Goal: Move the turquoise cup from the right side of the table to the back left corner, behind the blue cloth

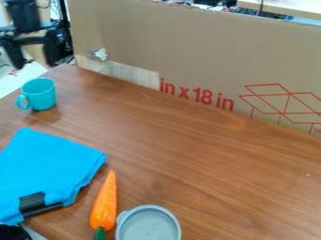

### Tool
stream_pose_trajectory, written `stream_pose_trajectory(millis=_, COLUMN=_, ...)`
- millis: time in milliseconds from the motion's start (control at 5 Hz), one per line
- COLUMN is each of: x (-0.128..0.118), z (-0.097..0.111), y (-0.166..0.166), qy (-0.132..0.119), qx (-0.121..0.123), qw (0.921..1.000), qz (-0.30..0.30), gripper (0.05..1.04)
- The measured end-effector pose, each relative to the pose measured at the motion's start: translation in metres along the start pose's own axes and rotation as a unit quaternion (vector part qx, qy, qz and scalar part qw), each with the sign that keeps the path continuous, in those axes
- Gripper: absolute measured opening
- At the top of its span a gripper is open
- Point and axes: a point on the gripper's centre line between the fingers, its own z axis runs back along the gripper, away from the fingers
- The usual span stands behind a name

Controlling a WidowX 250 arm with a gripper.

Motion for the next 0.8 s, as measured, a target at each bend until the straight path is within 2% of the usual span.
stream_pose_trajectory(millis=200, x=-0.027, z=0.025, y=-0.047, qy=-0.025, qx=-0.020, qw=0.9971, qz=-0.069, gripper=1.001)
stream_pose_trajectory(millis=400, x=-0.058, z=0.032, y=-0.081, qy=-0.022, qx=-0.034, qw=0.9918, qz=-0.122, gripper=1.001)
stream_pose_trajectory(millis=600, x=-0.093, z=0.032, y=-0.119, qy=-0.013, qx=-0.019, qw=0.9814, qz=-0.191, gripper=1.001)
stream_pose_trajectory(millis=800, x=-0.125, z=0.030, y=-0.146, qy=-0.008, qx=-0.017, qw=0.9751, qz=-0.221, gripper=1.001)
